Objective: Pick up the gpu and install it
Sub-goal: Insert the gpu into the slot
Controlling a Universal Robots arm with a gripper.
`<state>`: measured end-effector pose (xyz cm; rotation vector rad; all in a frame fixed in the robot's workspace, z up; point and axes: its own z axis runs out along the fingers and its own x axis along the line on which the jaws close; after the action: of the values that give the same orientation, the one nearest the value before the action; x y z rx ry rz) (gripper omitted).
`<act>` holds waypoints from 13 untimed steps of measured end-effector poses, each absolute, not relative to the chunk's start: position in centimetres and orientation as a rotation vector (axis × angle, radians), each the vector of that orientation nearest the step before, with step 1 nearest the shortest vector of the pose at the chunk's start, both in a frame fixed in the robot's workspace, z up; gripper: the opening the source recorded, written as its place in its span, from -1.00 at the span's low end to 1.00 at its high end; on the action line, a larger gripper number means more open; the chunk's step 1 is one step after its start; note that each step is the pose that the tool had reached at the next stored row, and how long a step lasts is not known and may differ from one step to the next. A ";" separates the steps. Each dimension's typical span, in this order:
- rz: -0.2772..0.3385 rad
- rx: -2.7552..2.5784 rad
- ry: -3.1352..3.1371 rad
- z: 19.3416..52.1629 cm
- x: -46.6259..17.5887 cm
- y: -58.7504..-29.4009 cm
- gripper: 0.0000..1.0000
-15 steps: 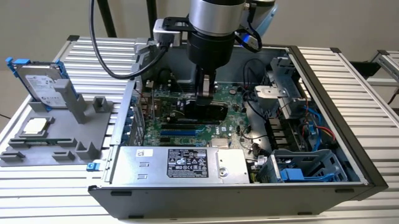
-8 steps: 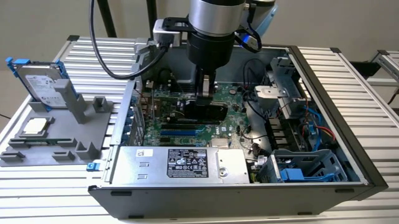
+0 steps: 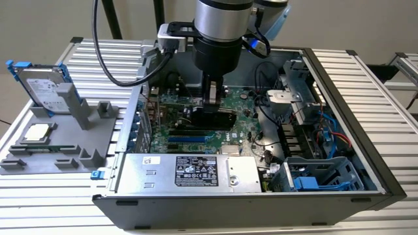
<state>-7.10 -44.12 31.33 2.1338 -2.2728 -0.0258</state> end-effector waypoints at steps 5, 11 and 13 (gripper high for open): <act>-0.025 2.134 -2.273 31.0 -7.2 -44.1 -1.00; -0.025 2.134 -2.273 30.9 -7.3 -44.1 -1.00; -0.025 2.134 -2.274 30.8 -7.3 -44.1 -1.00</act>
<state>-7.29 -44.11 30.82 2.1343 -2.2736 -0.0251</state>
